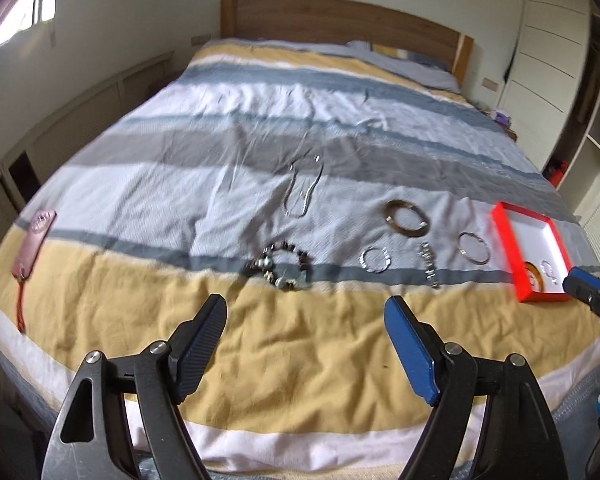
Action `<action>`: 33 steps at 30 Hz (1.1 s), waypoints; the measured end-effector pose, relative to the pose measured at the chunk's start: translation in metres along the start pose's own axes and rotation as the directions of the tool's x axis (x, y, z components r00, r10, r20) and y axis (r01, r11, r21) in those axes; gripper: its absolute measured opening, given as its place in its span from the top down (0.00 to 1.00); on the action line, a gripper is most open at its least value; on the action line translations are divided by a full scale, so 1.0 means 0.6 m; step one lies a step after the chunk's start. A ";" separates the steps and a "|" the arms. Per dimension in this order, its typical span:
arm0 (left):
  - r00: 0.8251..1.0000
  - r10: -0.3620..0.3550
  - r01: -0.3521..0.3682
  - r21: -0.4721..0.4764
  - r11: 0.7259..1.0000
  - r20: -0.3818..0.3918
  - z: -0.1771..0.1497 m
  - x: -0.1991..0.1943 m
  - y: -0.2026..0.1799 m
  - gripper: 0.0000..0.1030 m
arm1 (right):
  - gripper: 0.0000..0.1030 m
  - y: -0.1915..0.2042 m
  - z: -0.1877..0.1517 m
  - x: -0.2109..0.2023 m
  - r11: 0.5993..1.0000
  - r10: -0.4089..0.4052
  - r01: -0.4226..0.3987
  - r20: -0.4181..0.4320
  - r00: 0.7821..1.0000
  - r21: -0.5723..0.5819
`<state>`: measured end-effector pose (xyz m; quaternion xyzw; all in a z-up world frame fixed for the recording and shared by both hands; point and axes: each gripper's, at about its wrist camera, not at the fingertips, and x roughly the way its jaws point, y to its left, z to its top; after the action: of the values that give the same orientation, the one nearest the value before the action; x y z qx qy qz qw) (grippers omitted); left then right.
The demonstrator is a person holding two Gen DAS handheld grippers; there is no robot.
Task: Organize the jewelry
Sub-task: 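Grasp the beaded bracelet with the left tool while the right tool grasps the silver watch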
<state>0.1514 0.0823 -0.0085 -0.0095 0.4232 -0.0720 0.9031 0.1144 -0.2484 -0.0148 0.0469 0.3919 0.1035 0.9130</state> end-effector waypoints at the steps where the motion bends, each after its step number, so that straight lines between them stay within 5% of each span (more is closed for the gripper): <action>1: 1.000 0.000 0.000 -0.006 1.000 -0.011 -0.001 0.017 0.004 0.22 | 0.62 0.006 0.000 0.017 1.000 0.007 -0.007 -0.018 1.000 -0.006; 13: 0.996 0.004 -0.011 -0.074 0.997 -0.094 0.021 0.197 0.043 0.19 | 0.62 0.039 0.010 0.222 0.996 0.082 -0.085 -0.174 0.981 -0.005; 24: 0.988 0.023 -0.037 -0.089 0.995 -0.153 0.029 0.309 0.065 0.20 | 0.62 0.034 0.037 0.352 0.992 0.122 -0.114 -0.222 0.967 0.050; 29: 0.991 0.009 -0.022 -0.096 0.995 -0.135 0.032 0.316 0.064 0.35 | 0.62 0.038 0.046 0.373 0.992 0.125 -0.119 -0.212 0.969 0.042; 32: 0.991 0.015 -0.026 -0.085 0.996 -0.132 0.037 0.317 0.062 0.60 | 0.63 0.040 0.049 0.381 0.993 0.117 -0.112 -0.208 0.971 0.037; 33: 0.991 0.005 -0.016 -0.082 0.996 -0.134 0.038 0.317 0.061 0.75 | 0.64 0.040 0.048 0.383 0.993 0.114 -0.109 -0.206 0.972 0.036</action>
<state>0.2932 0.0916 -0.1417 -0.0398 0.4856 -0.0500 0.8718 0.2861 -0.1730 -0.1530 0.0689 0.4832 0.1542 0.8591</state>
